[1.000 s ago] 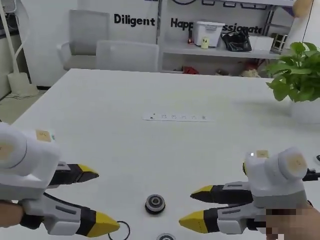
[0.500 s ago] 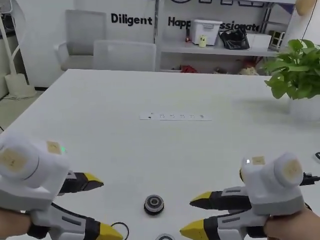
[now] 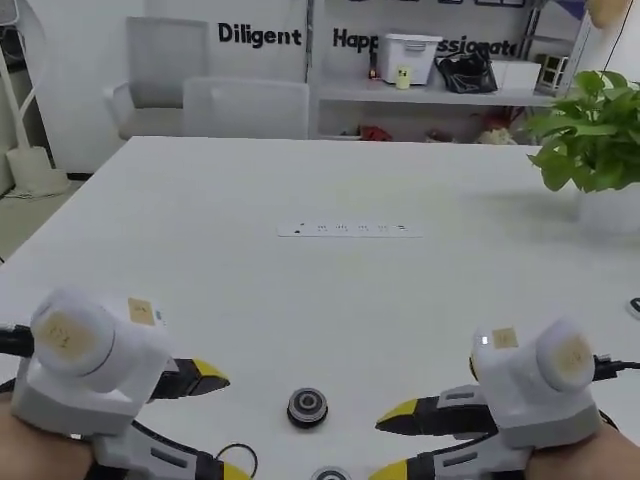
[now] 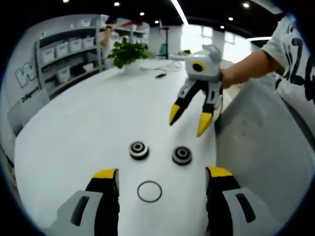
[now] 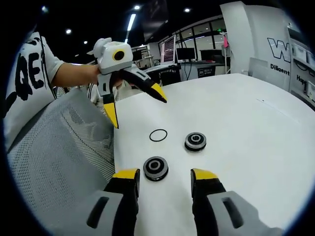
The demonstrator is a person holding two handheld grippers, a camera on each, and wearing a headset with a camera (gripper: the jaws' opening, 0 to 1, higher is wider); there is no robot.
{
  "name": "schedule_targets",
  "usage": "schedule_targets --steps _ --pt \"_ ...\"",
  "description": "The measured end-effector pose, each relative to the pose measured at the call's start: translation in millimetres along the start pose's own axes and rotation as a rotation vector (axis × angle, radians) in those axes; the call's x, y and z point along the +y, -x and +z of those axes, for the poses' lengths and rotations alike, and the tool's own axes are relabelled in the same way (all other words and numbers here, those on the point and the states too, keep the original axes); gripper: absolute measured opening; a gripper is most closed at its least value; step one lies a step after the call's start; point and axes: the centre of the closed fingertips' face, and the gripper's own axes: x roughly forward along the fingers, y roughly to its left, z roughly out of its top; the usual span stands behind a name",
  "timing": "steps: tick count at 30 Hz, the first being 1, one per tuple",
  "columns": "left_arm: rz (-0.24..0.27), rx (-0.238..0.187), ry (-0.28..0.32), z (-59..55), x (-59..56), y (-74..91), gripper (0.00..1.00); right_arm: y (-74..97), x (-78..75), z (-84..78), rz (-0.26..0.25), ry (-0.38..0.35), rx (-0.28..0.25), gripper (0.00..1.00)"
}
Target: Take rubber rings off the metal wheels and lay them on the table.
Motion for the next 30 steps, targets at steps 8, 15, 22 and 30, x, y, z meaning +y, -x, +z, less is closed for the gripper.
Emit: schedule_targets --steps 8,15,22,30 --pt "-0.032 0.017 -0.011 -3.4 -7.4 -11.3 0.71 -2.4 0.5 -11.2 0.014 0.018 0.025 0.35" --pt "-0.054 0.032 -0.025 -4.8 -12.5 -20.0 0.69 -6.3 0.7 -16.9 0.025 0.032 0.037 0.32" --pt "-0.07 0.038 -0.035 -4.4 -15.1 -26.2 0.67 -11.8 1.2 -19.7 0.037 0.042 0.044 0.3" --pt "-0.093 0.041 -0.046 -2.7 -20.2 -34.9 0.64 -16.9 2.9 -20.2 0.05 0.059 0.047 0.27"
